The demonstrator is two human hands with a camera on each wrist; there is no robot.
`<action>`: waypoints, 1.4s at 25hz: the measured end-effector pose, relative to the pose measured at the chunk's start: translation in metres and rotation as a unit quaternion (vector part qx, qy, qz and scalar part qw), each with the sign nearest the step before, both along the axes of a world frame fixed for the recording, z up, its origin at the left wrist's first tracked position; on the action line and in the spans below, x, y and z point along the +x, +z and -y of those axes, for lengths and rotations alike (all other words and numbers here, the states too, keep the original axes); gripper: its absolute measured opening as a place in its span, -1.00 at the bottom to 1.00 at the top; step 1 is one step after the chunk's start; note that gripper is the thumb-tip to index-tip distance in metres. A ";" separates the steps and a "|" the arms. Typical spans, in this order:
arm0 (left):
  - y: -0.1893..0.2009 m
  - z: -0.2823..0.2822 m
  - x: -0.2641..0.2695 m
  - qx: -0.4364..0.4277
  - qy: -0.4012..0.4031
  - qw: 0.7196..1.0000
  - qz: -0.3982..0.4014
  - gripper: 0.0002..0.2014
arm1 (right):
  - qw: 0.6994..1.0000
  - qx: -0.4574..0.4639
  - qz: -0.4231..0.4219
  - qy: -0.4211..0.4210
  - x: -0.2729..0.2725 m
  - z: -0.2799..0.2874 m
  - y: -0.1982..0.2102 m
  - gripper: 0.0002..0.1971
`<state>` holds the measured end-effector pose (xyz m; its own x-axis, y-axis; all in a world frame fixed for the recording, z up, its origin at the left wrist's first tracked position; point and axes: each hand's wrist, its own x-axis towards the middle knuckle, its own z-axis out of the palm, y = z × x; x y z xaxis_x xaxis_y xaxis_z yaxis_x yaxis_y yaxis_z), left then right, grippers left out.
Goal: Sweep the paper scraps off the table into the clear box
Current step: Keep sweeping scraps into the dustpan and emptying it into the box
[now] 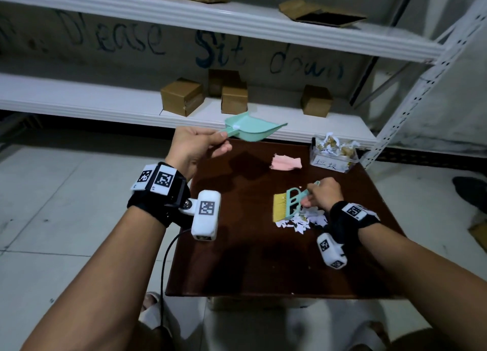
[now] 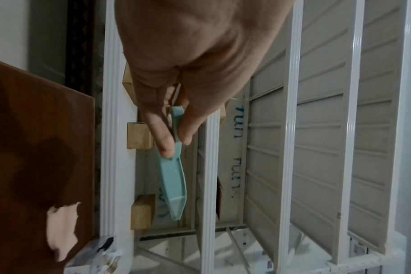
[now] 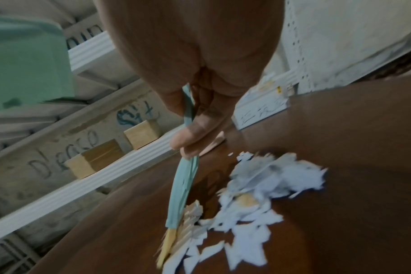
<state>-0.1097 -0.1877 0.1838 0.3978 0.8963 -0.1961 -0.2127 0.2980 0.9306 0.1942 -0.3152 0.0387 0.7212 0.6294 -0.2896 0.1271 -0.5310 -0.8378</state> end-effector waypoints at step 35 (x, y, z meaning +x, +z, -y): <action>-0.111 0.012 0.068 0.059 -0.339 0.830 -0.438 -0.80 | 0.890 -0.066 0.375 0.253 -0.005 0.012 0.018 -0.62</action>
<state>-0.0415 -0.1998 0.0733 0.5692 0.5583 -0.6036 0.7415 -0.0314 0.6702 0.1894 -0.3269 0.0572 0.3772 0.9243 0.0580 0.8741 -0.3346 -0.3520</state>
